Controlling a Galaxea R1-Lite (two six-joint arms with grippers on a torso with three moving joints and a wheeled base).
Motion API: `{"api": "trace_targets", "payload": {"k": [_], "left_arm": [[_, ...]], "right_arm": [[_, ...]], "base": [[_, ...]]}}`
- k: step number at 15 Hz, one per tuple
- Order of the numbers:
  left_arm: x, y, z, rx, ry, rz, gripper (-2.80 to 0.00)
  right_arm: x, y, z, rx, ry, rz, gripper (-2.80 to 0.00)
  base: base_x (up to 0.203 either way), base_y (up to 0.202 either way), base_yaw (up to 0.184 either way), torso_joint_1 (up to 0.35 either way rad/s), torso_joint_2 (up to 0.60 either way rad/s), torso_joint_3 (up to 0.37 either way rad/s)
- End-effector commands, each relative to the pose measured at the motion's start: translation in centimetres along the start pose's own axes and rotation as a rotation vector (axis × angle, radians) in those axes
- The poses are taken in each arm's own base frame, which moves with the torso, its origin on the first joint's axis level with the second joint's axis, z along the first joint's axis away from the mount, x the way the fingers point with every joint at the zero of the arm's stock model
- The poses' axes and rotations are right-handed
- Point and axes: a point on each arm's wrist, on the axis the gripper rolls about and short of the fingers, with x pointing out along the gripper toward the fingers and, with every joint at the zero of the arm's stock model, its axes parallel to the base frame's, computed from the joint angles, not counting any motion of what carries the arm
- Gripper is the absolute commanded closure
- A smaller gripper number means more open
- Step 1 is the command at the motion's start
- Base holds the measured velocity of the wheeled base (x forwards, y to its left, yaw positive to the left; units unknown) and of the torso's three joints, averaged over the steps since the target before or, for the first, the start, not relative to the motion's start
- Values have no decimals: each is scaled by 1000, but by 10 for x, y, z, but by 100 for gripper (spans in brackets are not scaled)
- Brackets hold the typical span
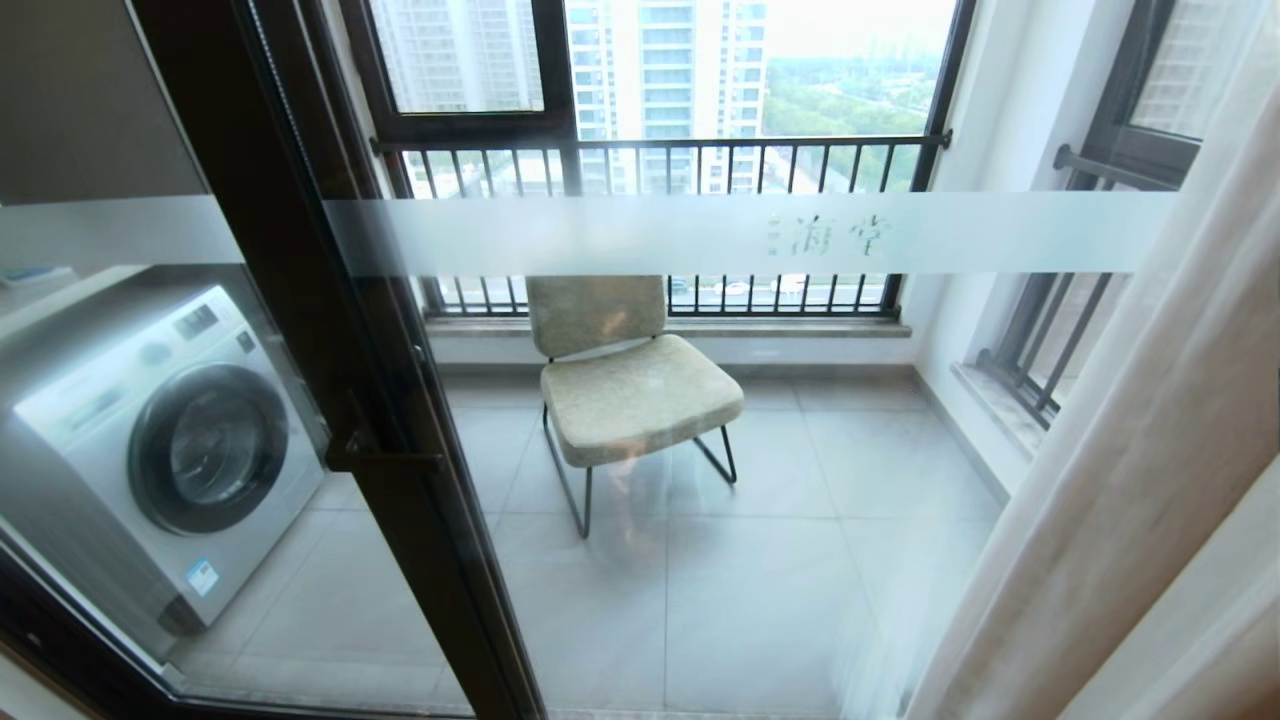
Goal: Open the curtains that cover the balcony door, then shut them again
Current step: Close the inner curtains on both sides
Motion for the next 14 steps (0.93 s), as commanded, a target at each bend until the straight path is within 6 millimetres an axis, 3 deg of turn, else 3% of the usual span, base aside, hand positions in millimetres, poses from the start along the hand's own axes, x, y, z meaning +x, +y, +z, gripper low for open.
{"api": "trace_targets", "payload": {"k": [1,5,14], "left_arm": [[0,0,0,0,-1,0,0],[0,0,0,0,-1,0,0],[0,0,0,0,-2,0,0]], "right_arm": [[8,-1,-7,2,12,3,0],[20,-3,-11,-3,-20,4,0],[24,-4,-11,15,-24,6,0]], "base": [[0,184,5,2,-2,3],[0,187,-1,6,3,3],[0,189,-2,2,1,2]]}}
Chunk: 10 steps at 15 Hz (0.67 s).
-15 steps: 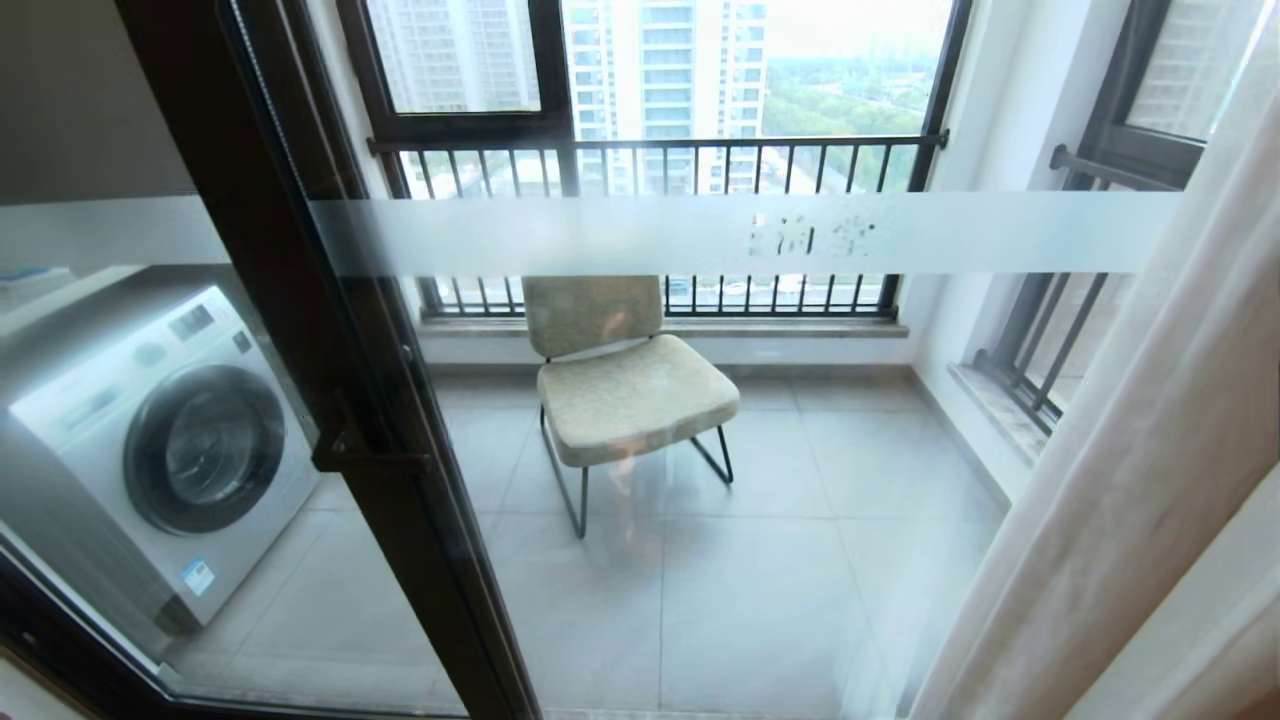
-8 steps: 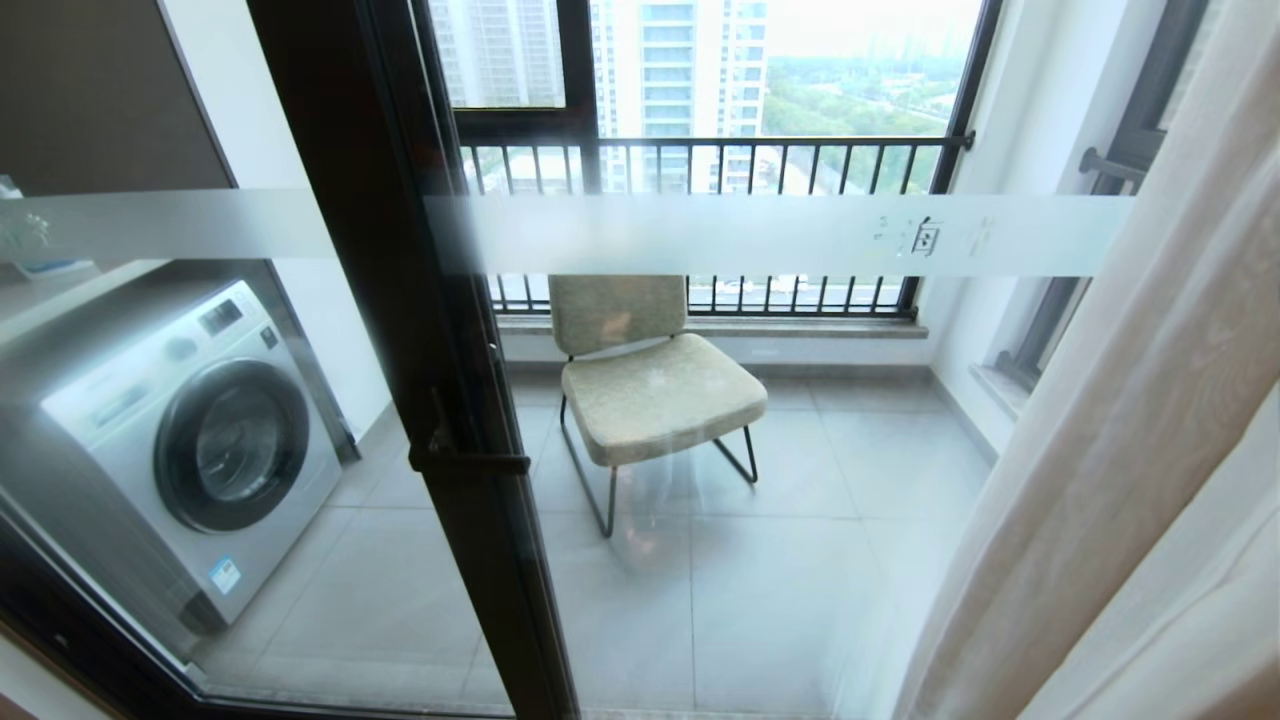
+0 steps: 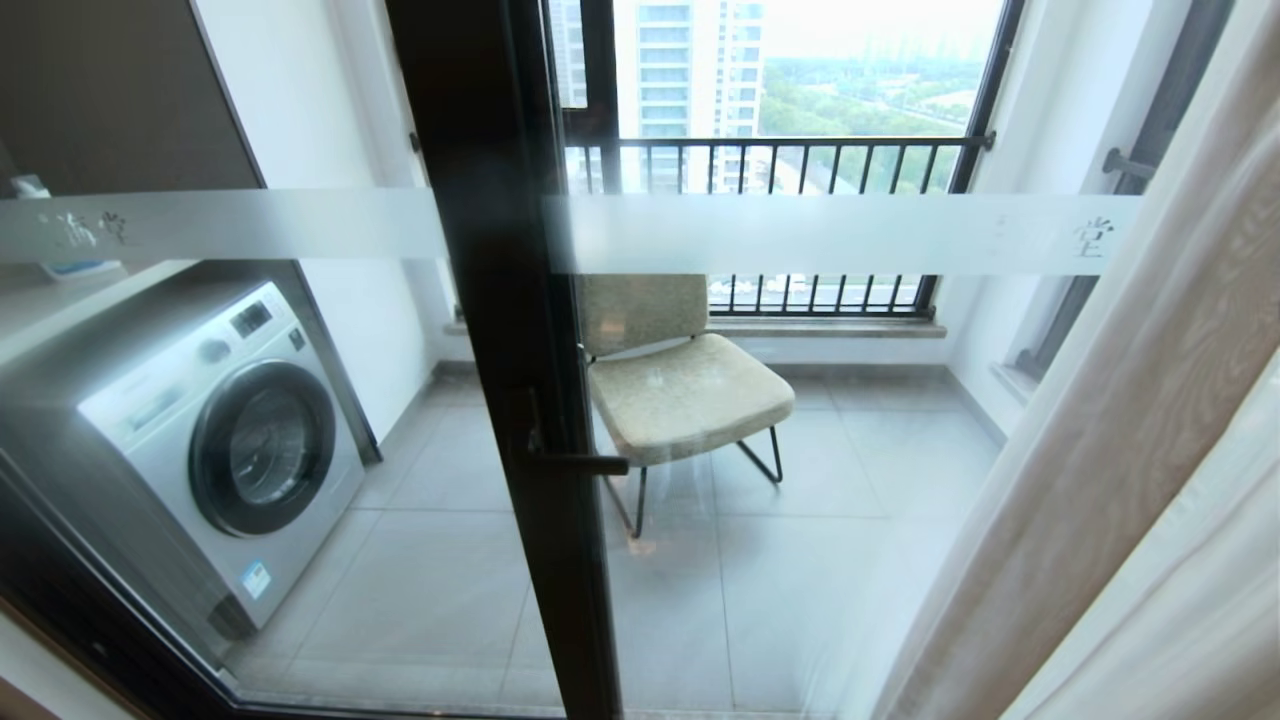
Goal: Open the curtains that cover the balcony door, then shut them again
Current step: Close the inner curtains on both sides
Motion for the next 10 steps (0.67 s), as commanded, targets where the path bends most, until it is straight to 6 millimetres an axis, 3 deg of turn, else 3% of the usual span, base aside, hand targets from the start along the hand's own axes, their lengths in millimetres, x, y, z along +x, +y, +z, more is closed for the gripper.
{"api": "trace_targets", "payload": {"k": [1,10], "left_arm": [[0,0,0,-1,0,0,0],[0,0,0,-1,-1,2,0]], "right_arm": [[4,-1,2,0,-10,1,0],[6,-1,5,-2,-23,2,0]], "base": [[0,195,-1,2,2,2],[0,191,0,1,2,3]]}}
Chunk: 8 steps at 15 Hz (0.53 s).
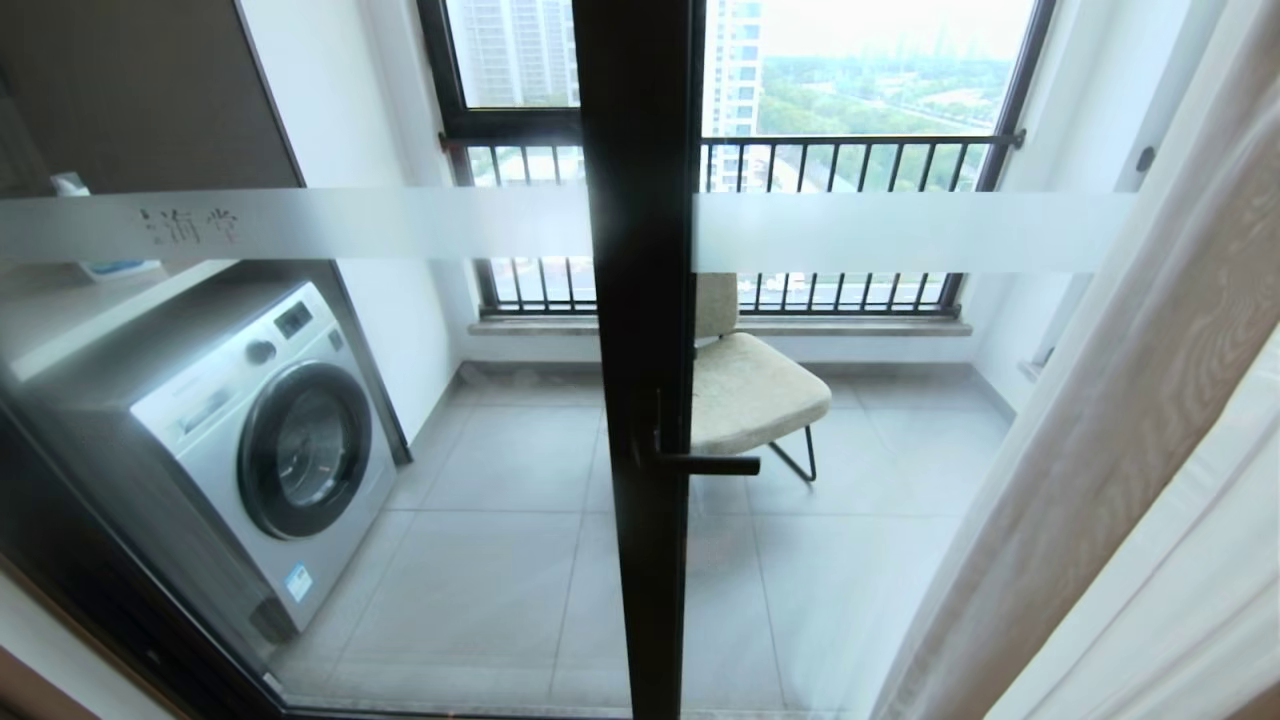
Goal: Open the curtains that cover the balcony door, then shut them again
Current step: Close the inner curtains on both sides
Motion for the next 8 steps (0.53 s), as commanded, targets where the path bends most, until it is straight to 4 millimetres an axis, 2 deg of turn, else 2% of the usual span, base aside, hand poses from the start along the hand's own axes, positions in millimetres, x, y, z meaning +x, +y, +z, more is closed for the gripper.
{"api": "trace_targets", "payload": {"k": [1,8], "left_arm": [[0,0,0,0,-1,0,0],[0,0,0,0,-1,0,0]], "right_arm": [[0,0,0,0,-1,1,0],[-1,0,0,1,2,1,0]], "base": [[0,194,2,6,2,2],[0,192,0,3,3,1]]}}
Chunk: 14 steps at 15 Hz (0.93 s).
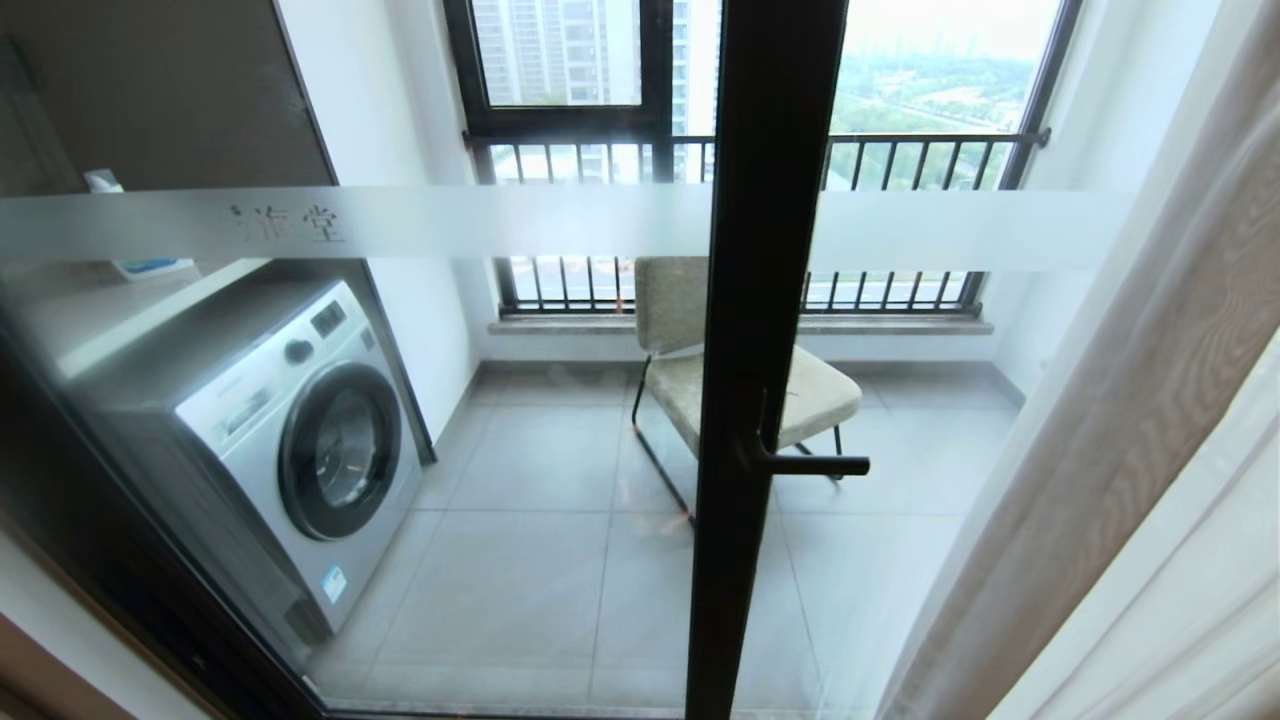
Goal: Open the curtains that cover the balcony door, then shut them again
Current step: Close the inner curtains on both sides
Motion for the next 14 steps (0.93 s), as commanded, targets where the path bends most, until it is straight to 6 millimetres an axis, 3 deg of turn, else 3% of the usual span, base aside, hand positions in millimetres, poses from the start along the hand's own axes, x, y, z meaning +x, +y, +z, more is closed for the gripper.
{"api": "trace_targets", "payload": {"k": [1,14], "left_arm": [[0,0,0,-1,-1,1,0],[0,0,0,-1,-1,1,0]], "right_arm": [[0,0,0,0,-2,2,0],[0,0,-1,0,1,0,0]], "base": [[0,190,0,0,2,2],[0,190,1,2,3,3]]}}
